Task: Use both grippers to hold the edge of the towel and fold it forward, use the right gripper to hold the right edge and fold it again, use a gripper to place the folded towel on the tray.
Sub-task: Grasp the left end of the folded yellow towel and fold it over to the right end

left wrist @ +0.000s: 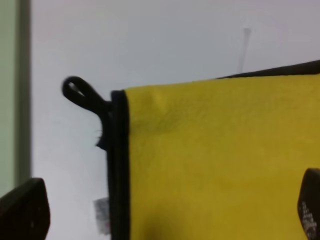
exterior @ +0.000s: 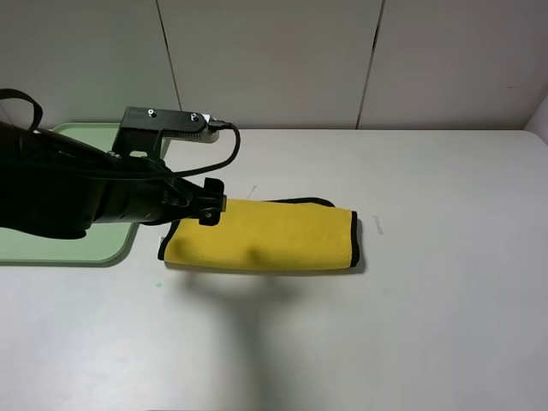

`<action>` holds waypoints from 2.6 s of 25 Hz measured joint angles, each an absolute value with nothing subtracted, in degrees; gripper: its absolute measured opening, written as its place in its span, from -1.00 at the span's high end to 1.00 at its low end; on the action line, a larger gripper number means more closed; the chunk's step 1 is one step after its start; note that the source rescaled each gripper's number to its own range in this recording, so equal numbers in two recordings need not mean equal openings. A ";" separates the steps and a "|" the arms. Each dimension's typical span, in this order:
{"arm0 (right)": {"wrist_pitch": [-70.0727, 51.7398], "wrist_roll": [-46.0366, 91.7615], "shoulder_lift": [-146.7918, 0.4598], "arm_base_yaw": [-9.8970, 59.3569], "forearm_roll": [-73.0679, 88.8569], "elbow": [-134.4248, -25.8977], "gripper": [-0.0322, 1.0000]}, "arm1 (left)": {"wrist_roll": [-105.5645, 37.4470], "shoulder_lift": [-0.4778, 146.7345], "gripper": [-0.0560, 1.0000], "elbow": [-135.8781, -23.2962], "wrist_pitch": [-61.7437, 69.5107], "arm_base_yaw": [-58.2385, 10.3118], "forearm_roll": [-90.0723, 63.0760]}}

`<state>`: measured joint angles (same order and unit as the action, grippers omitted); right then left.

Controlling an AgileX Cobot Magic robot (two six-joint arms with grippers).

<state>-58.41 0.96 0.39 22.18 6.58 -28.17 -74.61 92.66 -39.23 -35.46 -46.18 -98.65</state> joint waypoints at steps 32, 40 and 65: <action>-58.41 0.96 0.39 22.18 6.58 -28.17 -1.00 | -85.43 92.66 -1.00 -37.07 -33.94 -45.36 -98.33; -58.41 0.96 0.39 22.18 6.58 -28.17 -1.00 | -92.77 92.62 -1.00 -32.89 -34.59 -45.36 -98.16; -58.41 0.96 0.39 22.18 6.58 -28.17 -1.00 | -43.78 92.62 -0.90 -36.11 -3.21 -28.65 -58.91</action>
<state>-58.41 0.96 0.39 22.18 6.58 -28.17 -43.78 92.62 -36.11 -3.21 -28.65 -58.91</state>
